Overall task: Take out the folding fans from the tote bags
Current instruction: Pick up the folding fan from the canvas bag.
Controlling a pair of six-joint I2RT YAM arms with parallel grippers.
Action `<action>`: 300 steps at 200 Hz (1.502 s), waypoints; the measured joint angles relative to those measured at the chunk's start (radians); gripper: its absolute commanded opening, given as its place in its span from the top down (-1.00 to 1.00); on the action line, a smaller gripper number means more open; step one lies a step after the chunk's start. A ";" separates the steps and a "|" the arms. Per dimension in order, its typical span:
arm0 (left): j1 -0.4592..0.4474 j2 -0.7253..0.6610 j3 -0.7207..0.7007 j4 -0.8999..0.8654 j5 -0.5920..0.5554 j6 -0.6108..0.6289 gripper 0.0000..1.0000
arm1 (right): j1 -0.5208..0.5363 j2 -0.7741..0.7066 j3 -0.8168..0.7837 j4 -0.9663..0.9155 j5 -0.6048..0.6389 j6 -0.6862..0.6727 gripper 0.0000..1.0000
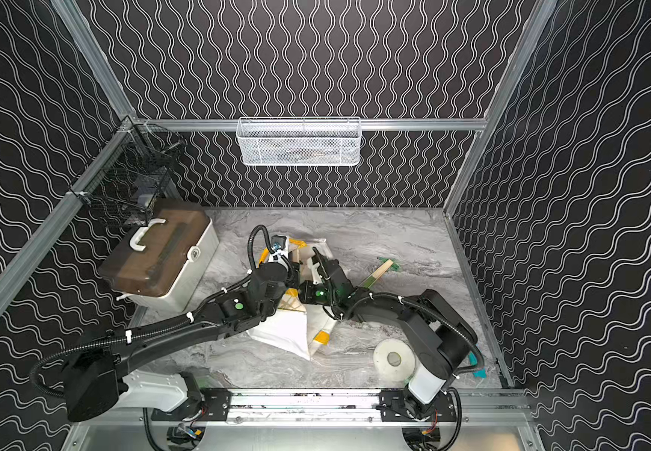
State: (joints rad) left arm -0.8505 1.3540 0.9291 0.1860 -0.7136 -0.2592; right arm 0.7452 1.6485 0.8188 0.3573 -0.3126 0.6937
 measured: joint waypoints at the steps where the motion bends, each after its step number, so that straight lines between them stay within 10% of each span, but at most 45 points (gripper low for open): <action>1: 0.001 0.000 0.000 0.000 0.000 0.000 1.00 | 0.000 -0.002 0.000 0.000 0.000 0.000 1.00; 122: 0.125 -0.026 0.067 -0.109 0.101 0.023 1.00 | -0.040 -0.296 -0.039 -0.150 0.085 -0.150 1.00; 300: 0.292 0.147 0.379 -0.412 0.351 0.040 1.00 | -0.142 -0.490 0.044 -0.404 -0.176 -0.235 1.00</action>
State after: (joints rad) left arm -0.5583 1.5009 1.3079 -0.2260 -0.3626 -0.2188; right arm 0.6029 1.1587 0.8631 -0.0471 -0.4889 0.4587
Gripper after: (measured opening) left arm 0.064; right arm 0.102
